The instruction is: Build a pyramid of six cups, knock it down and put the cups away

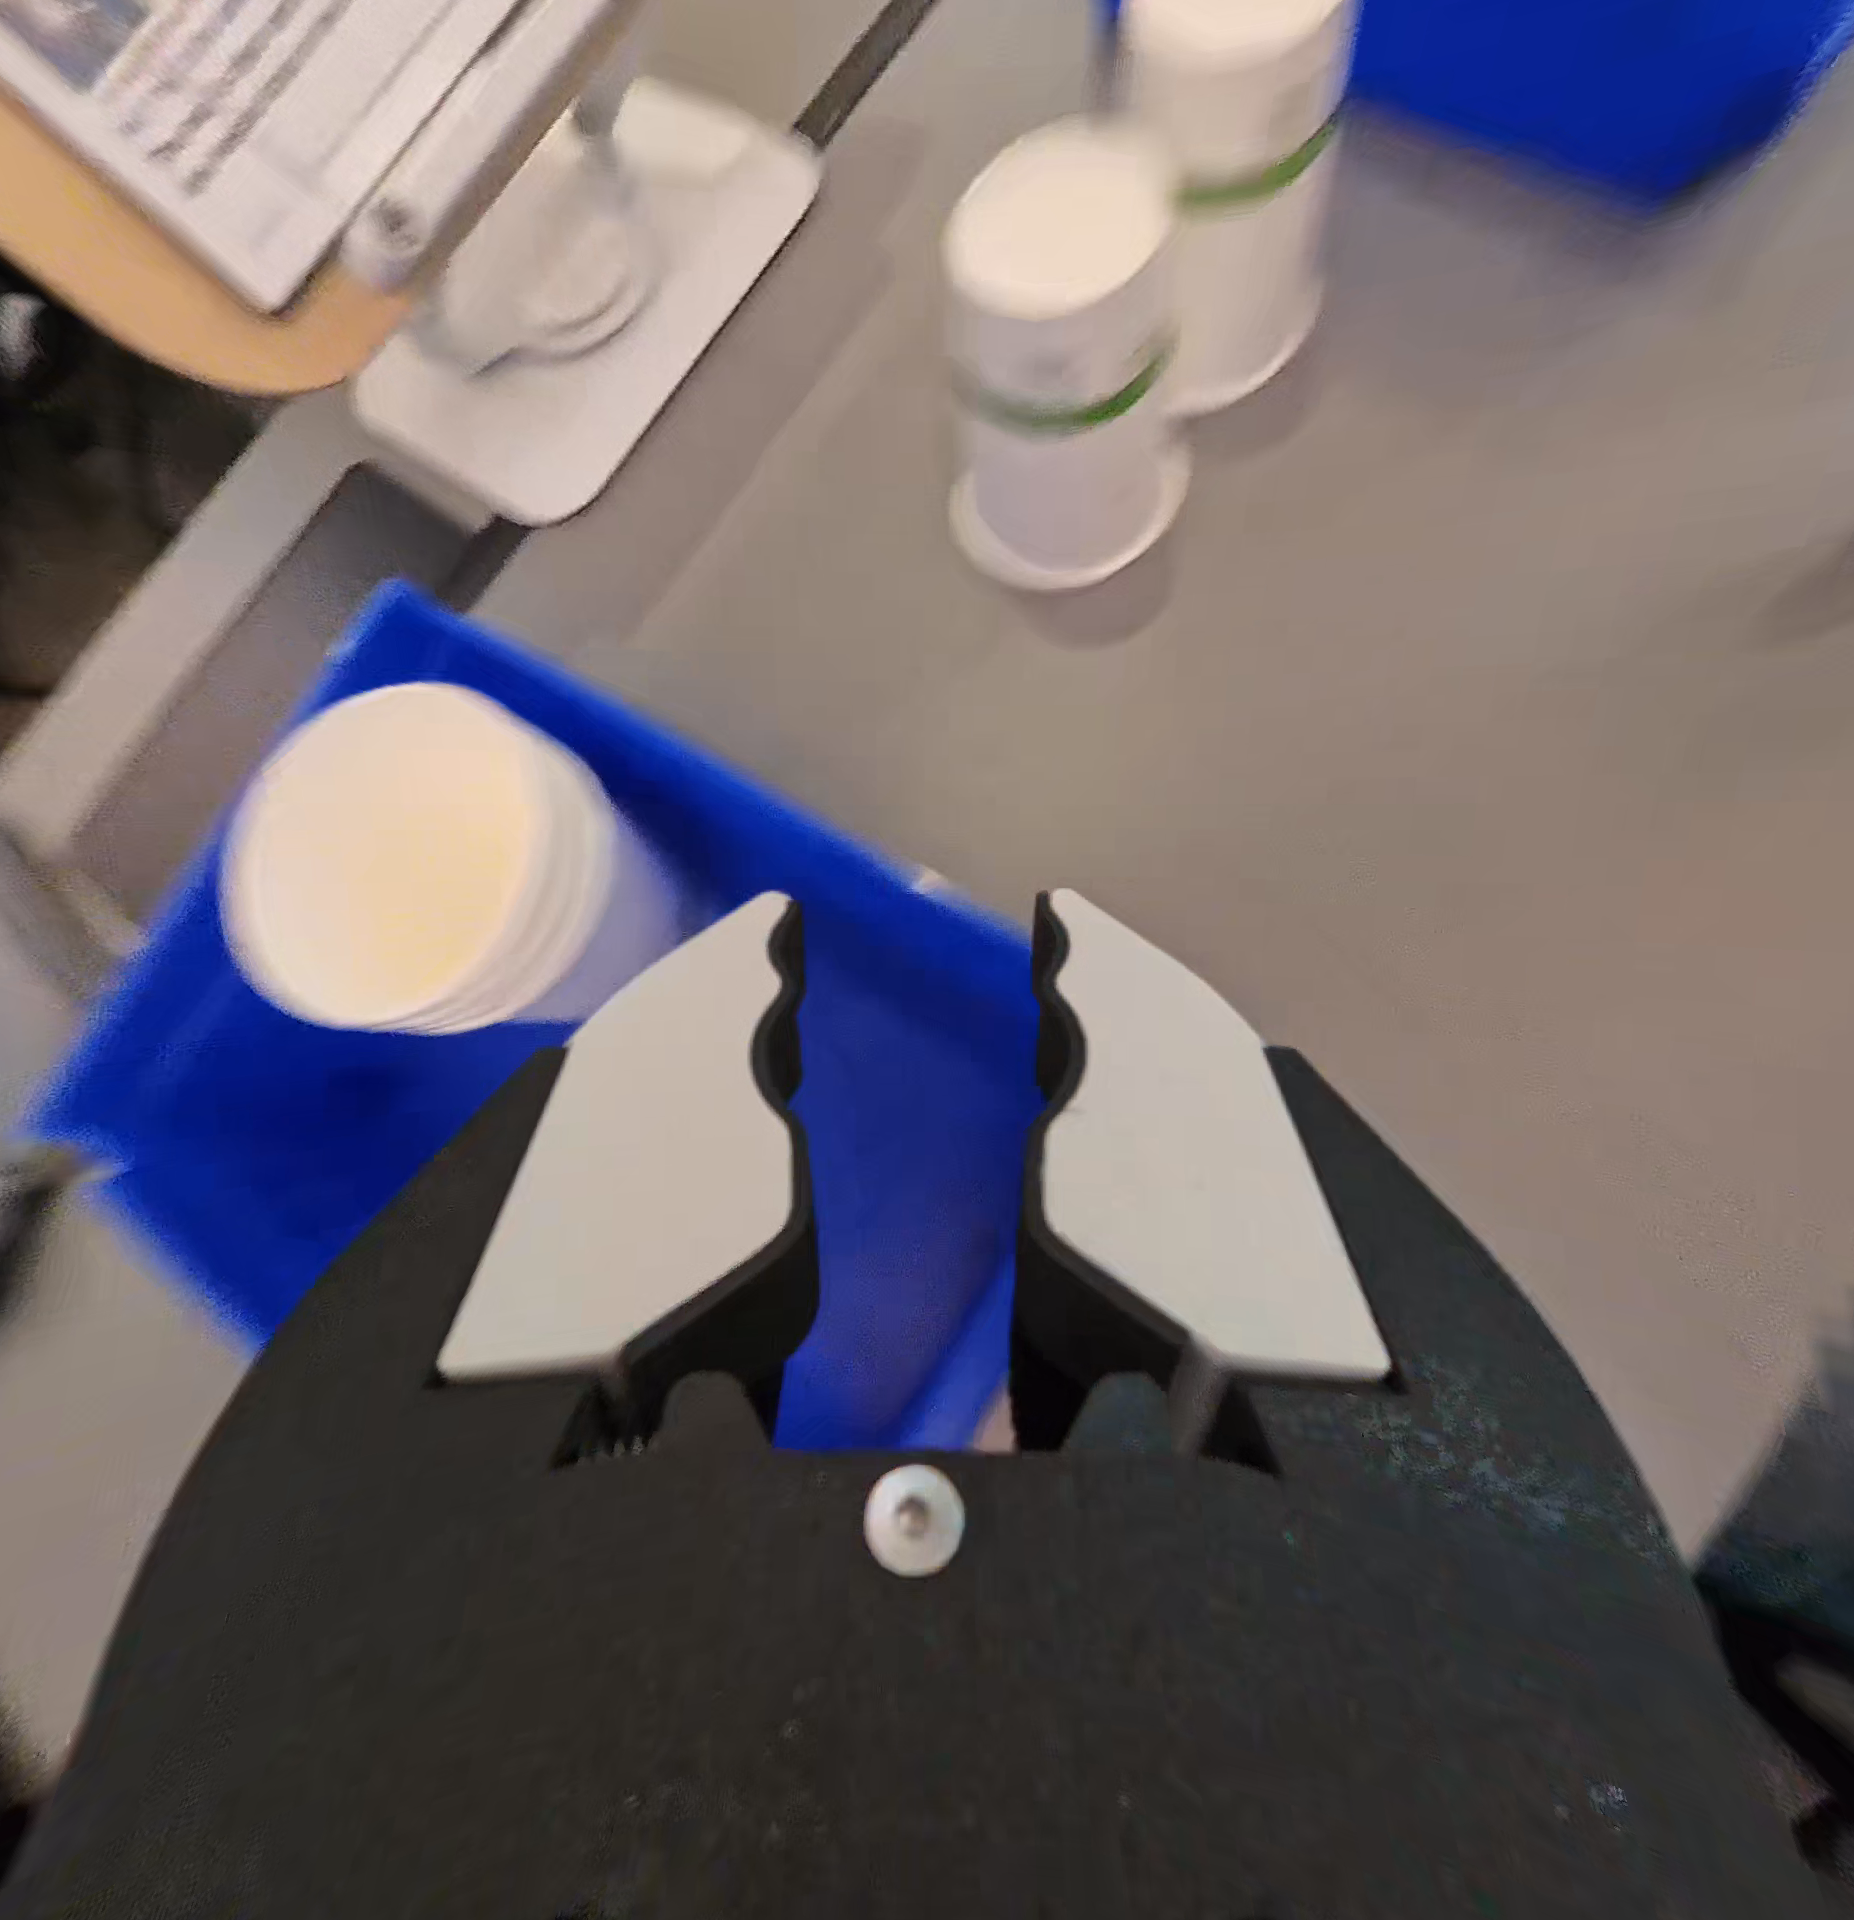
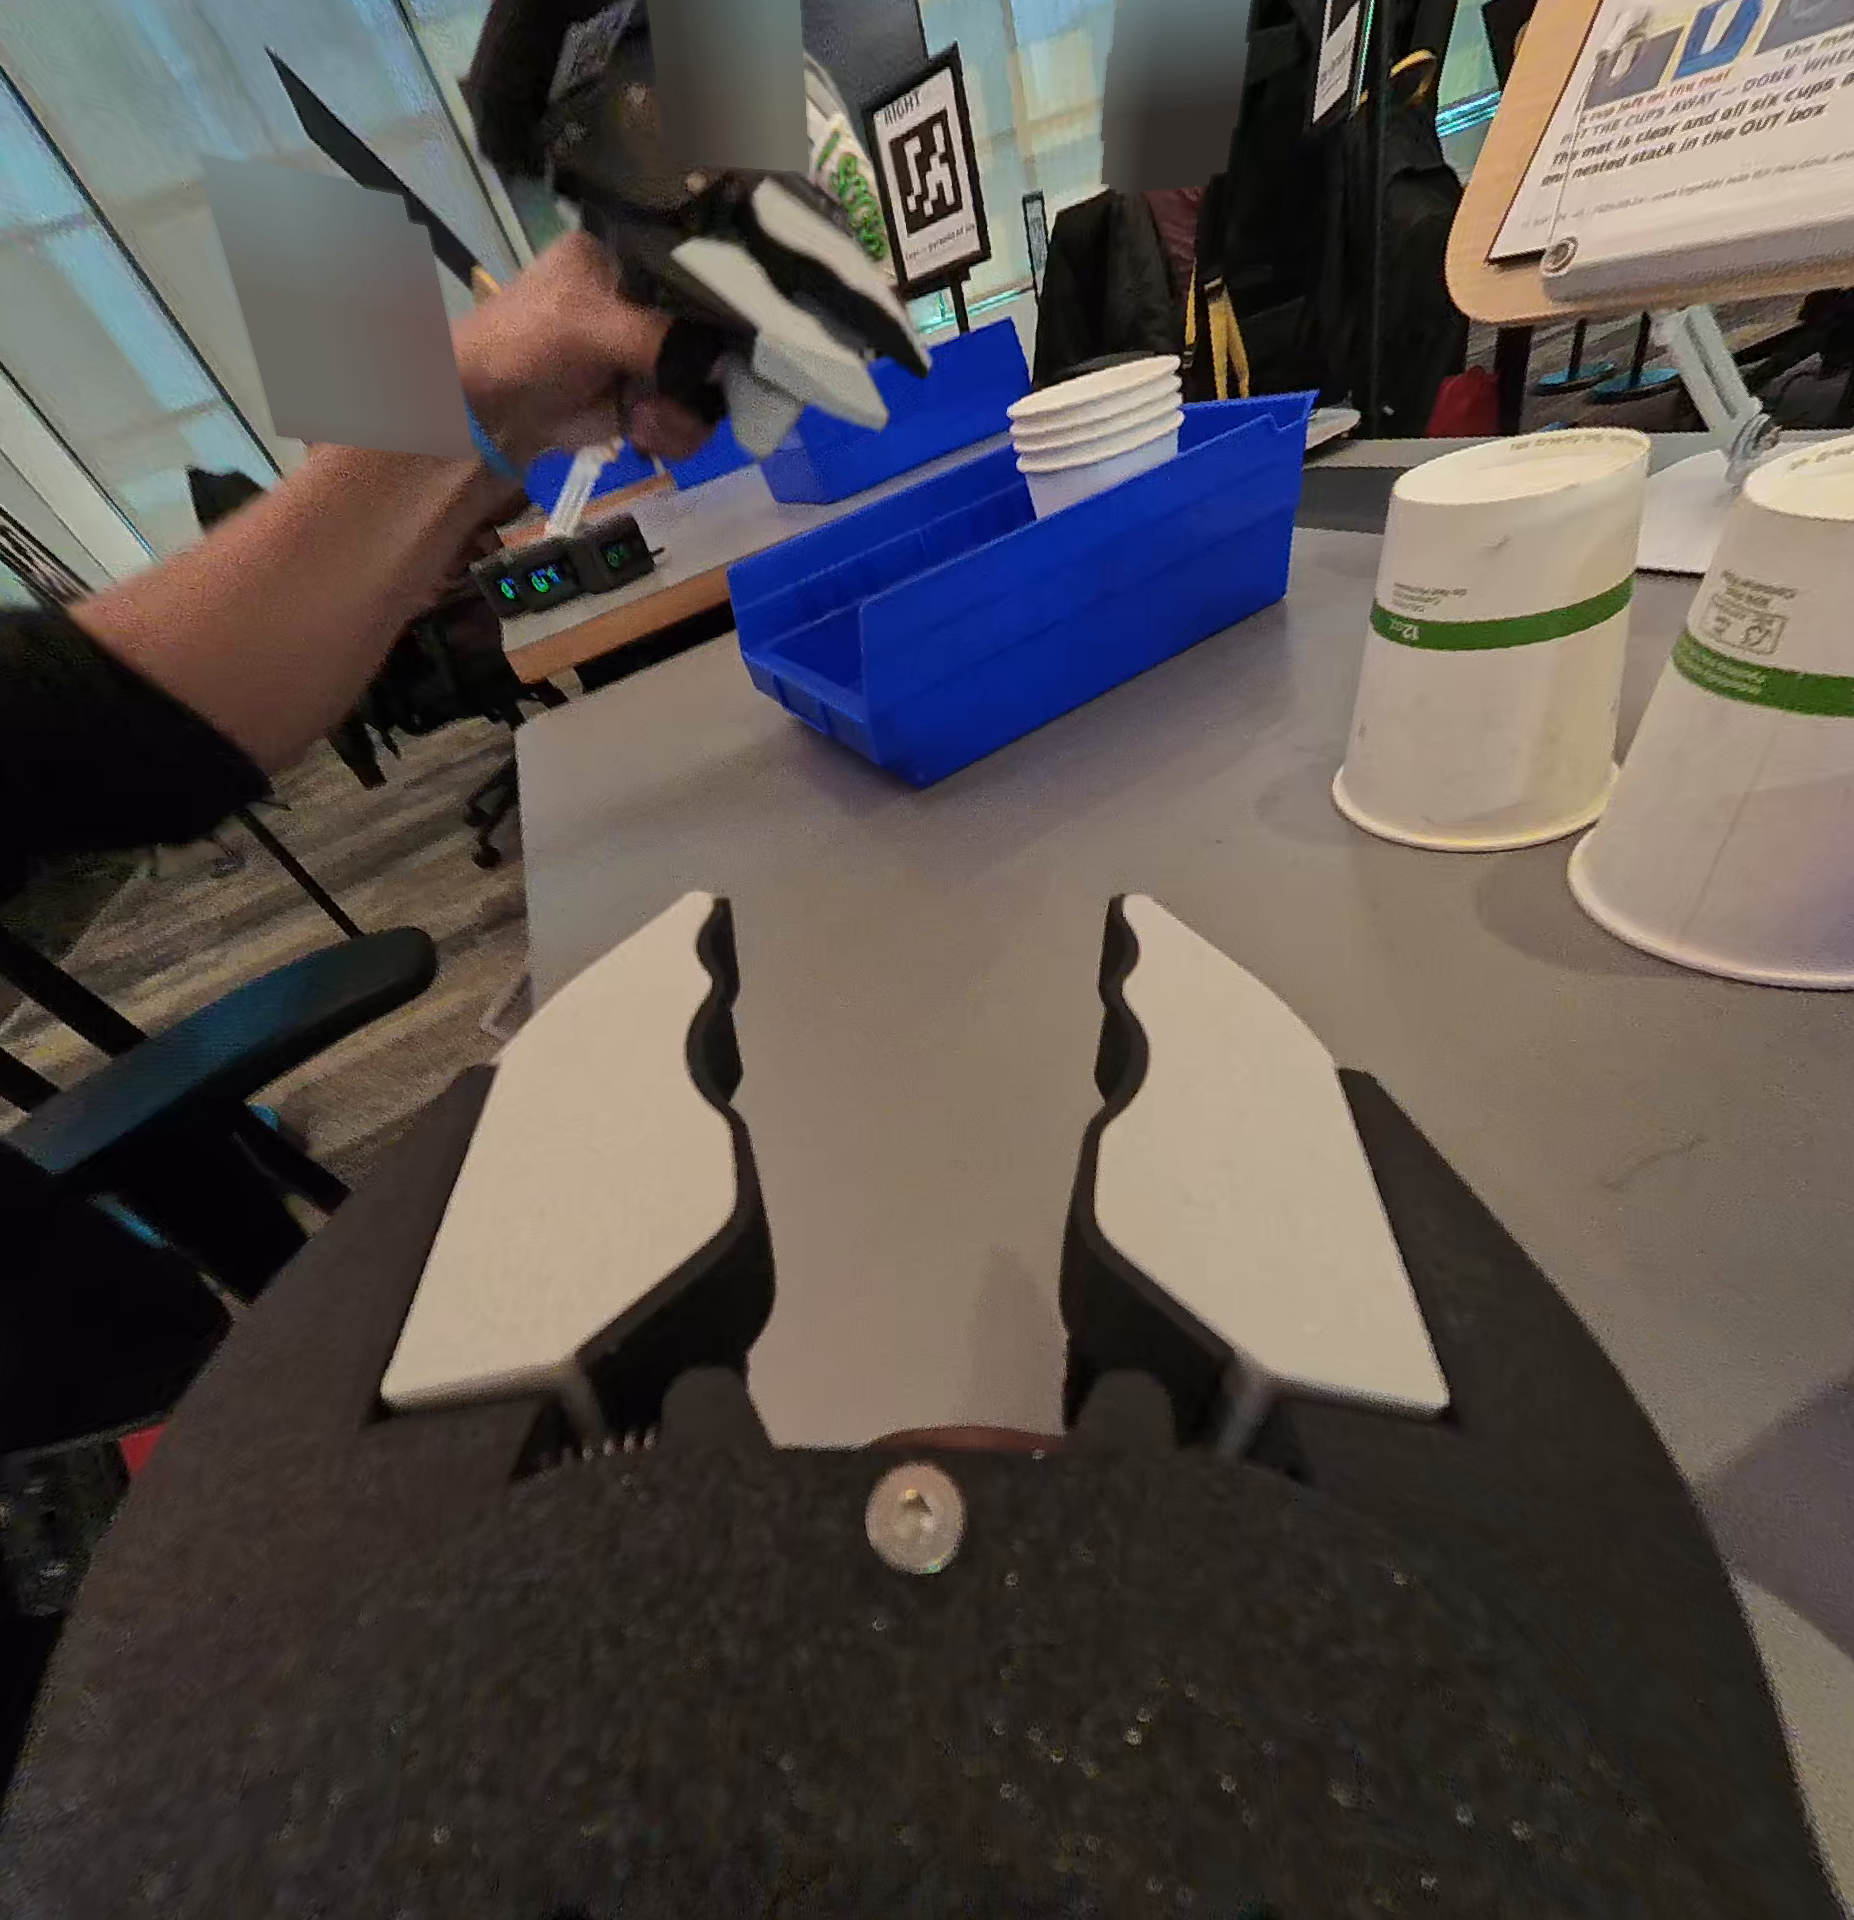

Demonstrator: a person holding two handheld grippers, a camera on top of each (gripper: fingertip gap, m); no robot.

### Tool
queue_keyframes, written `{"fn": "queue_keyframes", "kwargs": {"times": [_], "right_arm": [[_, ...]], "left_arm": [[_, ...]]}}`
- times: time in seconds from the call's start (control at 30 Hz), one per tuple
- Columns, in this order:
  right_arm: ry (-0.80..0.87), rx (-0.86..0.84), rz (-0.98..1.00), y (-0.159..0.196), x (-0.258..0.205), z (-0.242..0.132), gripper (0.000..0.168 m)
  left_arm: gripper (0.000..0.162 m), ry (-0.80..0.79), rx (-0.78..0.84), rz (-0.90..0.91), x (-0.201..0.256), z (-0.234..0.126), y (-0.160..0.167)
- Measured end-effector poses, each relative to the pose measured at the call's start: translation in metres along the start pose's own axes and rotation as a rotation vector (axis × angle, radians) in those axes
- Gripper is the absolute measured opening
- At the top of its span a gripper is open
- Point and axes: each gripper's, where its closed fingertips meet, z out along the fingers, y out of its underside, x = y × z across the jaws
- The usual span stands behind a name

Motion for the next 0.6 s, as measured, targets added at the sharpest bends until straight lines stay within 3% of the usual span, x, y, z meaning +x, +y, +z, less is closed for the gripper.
{"fn": "queue_keyframes", "kwargs": {"times": [0.1,0.2,0.5,0.6], "right_arm": [[0.033,-0.036,-0.081,0.003,0.004,0.0,0.063],[0.046,-0.05,-0.121,0.005,0.005,0.0,0.061],[0.027,-0.067,-0.107,0.01,0.004,0.0,0.057],[0.022,-0.062,-0.102,0.009,0.004,0.0,0.056]], "left_arm": [[0.036,-0.077,-0.208,0.145,-0.053,0.01,0.016],[0.035,-0.02,-0.321,0.173,-0.078,0.026,0.023],[0.024,0.075,-0.378,0.202,-0.091,0.049,0.025],[0.012,0.083,-0.398,0.2,-0.092,0.053,0.029]]}}
